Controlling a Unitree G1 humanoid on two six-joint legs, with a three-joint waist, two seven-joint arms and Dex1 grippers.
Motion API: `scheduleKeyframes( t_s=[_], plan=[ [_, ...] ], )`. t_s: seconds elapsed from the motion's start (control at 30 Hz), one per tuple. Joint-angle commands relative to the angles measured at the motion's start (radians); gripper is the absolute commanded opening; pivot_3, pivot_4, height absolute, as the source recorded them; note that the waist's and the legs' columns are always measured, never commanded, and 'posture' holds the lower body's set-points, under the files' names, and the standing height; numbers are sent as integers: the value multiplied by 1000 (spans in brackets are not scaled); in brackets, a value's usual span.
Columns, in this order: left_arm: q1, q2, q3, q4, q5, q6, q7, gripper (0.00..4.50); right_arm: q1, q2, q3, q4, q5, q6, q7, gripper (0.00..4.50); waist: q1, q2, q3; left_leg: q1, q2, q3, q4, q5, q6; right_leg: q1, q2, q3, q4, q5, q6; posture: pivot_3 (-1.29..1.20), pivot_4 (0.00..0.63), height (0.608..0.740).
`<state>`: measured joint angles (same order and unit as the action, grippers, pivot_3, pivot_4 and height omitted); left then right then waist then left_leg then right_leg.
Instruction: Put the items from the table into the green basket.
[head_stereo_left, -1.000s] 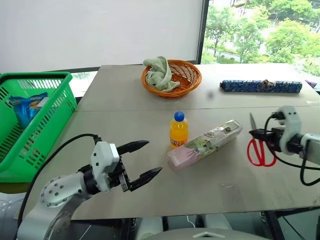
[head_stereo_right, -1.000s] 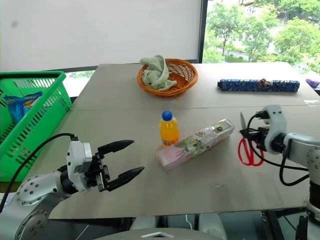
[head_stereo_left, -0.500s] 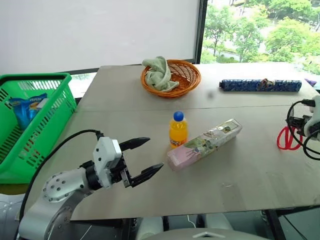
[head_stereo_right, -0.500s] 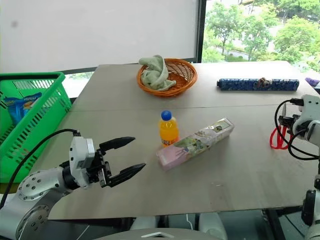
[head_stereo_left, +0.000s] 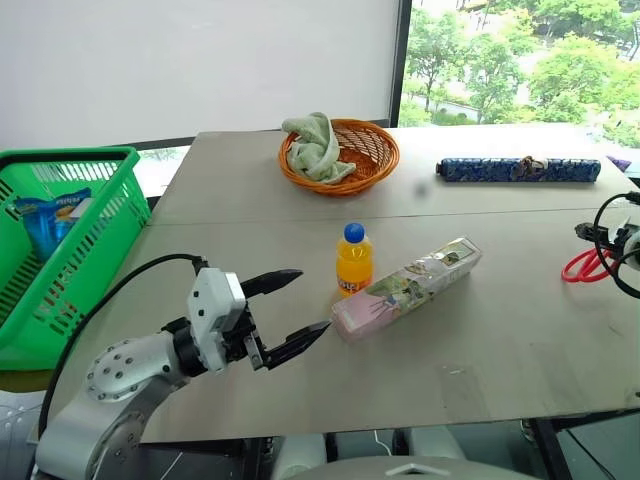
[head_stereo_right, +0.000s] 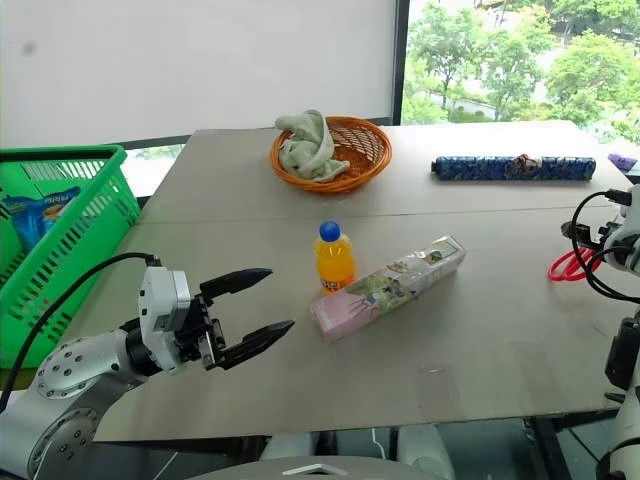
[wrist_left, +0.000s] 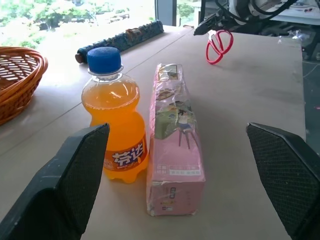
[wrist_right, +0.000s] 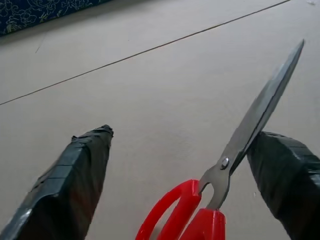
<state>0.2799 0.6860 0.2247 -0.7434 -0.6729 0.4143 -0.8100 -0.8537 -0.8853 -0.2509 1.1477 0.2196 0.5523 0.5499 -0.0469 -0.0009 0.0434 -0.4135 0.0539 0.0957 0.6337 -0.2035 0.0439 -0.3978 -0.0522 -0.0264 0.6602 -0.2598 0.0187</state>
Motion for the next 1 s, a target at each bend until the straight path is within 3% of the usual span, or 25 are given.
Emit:
scheduleKeyframes(
  t_s=[0.03, 0.3, 0.37, 0.47, 0.63, 0.8, 1.0],
  plan=[
    [20, 8, 28, -71, -43, 12, 16, 4500, 52, -88, 68, -134, -85, -116, 69, 4465, 6, 1, 1, 0, 0, 0, 0, 0, 0, 0, 0, 0, 0, 0, 0, -22, 0, 740],
    [-20, -4, 56, -24, -123, 50, 62, 4500, 192, -209, 97, -377, -162, -173, 108, 4465, -2, 7, 1, 0, -1, 1, 0, -1, 1, -1, -1, 0, 1, -2, 3, -82, 0, 740],
    [-49, -3, 68, 6, -148, 74, 84, 4500, 242, -230, 75, -549, -102, -141, 219, 4465, -10, 8, 0, 1, 0, 2, 0, -1, 1, -1, -1, 0, 1, -2, 4, -93, 0, 740],
    [-96, 5, 52, 43, -120, 101, 119, 4500, 390, -212, -7, -957, 125, -100, 450, 4465, -25, 9, -1, 2, 1, 1, 1, 0, 1, 0, 1, -1, 2, -2, 4, -111, 0, 740],
    [-163, 17, 22, 60, -83, 198, 224, 4500, 555, -101, -65, -1361, 355, -60, 526, 4465, -26, 3, -1, 3, 3, -2, 1, -1, 0, 1, 5, -3, 2, -2, 5, -112, 0, 740],
    [-189, 19, -44, 82, -68, 233, 206, 4500, 608, -60, 36, -1547, 404, -34, 552, 4465, -21, 2, 0, 1, 1, -1, 1, -3, -3, 1, 1, -3, 1, -2, 4, -111, 0, 740],
    [-228, 2, -115, 147, 3, 200, 174, 4500, 613, -58, 37, -1615, 458, -48, 607, 4465, -22, -2, 2, 1, 0, 0, 2, -3, -4, 1, -2, -4, 1, -2, 4, -125, 0, 740]
  ],
)
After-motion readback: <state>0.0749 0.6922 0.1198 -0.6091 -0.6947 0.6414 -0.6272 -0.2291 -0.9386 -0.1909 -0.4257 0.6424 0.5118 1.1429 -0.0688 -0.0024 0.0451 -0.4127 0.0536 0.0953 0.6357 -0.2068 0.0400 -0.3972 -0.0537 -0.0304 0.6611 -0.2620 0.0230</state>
